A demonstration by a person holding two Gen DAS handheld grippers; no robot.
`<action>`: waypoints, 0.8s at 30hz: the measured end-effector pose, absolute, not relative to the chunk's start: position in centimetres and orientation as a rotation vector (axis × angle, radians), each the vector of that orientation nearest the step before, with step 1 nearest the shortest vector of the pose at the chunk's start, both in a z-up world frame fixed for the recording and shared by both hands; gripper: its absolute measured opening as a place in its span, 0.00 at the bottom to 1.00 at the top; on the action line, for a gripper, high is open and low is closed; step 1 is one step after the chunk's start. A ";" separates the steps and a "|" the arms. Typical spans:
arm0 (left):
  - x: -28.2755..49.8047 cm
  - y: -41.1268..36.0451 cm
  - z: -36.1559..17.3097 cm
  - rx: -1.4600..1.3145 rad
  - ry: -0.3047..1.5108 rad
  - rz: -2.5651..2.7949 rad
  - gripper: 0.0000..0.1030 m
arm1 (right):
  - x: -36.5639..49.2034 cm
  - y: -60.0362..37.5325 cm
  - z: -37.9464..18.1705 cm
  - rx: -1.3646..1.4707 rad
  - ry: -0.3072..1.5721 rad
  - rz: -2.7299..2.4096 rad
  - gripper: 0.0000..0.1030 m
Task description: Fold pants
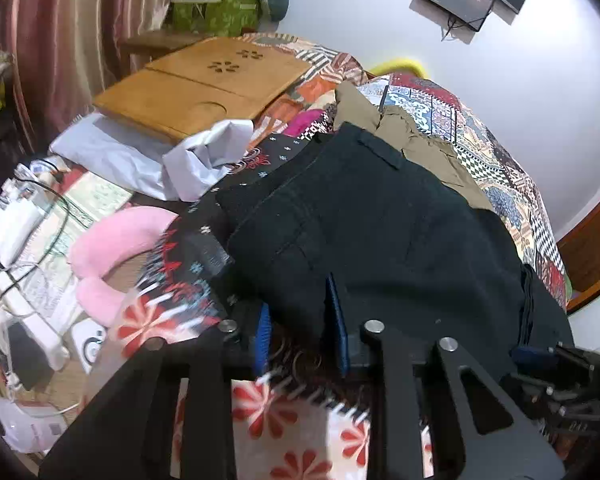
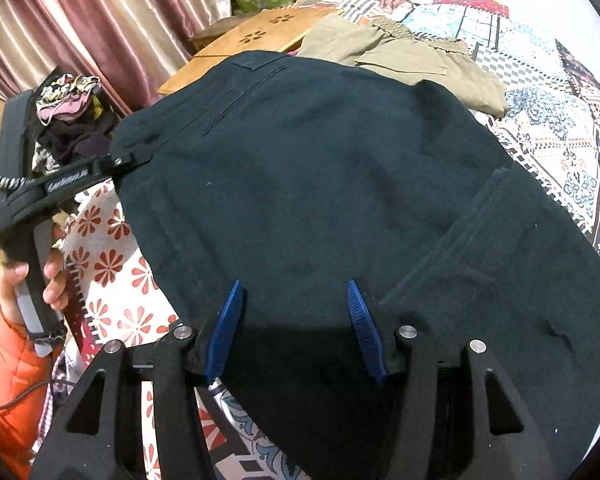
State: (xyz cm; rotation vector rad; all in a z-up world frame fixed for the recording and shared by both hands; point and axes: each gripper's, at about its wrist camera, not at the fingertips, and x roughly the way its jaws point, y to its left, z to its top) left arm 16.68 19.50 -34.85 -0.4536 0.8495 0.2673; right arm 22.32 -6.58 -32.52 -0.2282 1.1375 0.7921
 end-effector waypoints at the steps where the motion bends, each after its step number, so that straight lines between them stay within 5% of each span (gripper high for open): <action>1: 16.2 19.4 -34.6 -0.451 0.847 0.267 0.19 | 22.3 -6.6 -32.5 -0.224 1.138 0.796 0.49; 11: 10.3 19.3 -31.4 -0.446 0.790 0.332 0.16 | 20.6 -7.8 -29.9 -0.222 1.062 0.828 0.49; 18: 10.5 20.9 -34.1 -0.579 0.892 0.303 0.18 | 21.6 -11.5 -28.0 -0.135 1.007 0.769 0.49; 22: 10.7 21.5 -35.4 -0.663 0.915 0.251 0.53 | 22.2 -13.6 -28.2 -0.085 1.013 0.721 0.49; 24: 11.0 22.1 -35.7 -0.710 0.896 0.226 0.57 | 22.4 -14.5 -28.5 -0.075 1.021 0.702 0.49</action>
